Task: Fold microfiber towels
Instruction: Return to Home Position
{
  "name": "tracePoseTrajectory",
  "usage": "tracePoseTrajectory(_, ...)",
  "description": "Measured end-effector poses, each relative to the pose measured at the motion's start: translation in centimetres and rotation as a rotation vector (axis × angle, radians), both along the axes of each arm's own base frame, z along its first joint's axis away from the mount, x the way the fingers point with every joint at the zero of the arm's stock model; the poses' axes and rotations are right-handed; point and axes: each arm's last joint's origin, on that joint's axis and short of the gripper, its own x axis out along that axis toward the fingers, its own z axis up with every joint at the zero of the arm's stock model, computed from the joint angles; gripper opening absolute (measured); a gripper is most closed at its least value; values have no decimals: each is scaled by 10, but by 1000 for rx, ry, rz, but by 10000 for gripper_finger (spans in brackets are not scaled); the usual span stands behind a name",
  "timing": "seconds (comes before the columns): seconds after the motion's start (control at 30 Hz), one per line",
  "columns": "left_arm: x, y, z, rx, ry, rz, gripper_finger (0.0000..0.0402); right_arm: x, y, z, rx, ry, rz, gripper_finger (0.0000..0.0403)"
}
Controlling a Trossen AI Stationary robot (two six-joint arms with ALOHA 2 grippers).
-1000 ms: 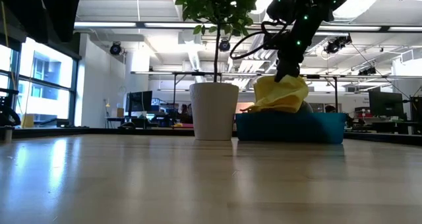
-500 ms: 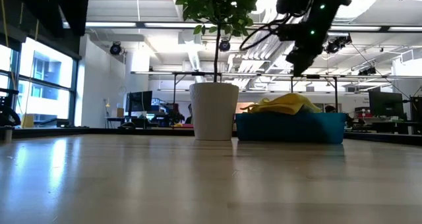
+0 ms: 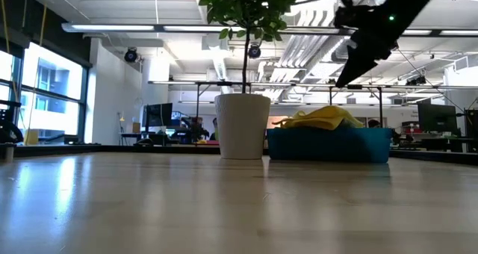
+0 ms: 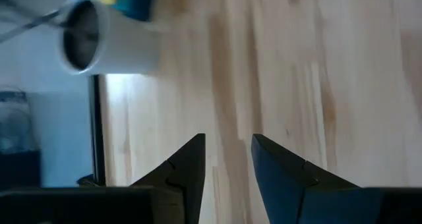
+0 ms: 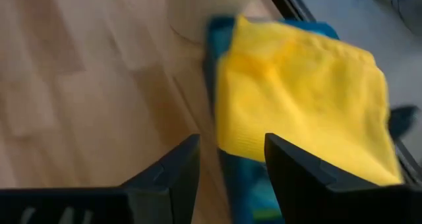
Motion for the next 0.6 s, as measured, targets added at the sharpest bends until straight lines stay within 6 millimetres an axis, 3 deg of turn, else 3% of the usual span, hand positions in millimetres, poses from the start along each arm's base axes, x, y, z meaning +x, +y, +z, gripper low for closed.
tracePoseTrajectory(0.13,-36,22,26,-54,-178,105,113,-13,11,-14,-9,-145,49,161)
tracePoseTrajectory(0.27,-69,43,34,-82,-279,160,113,-29,16,-27,11,-287,67,161)
tracePoseTrajectory(0.6,-135,83,13,-189,-450,307,113,-61,27,-46,81,-581,169,161)
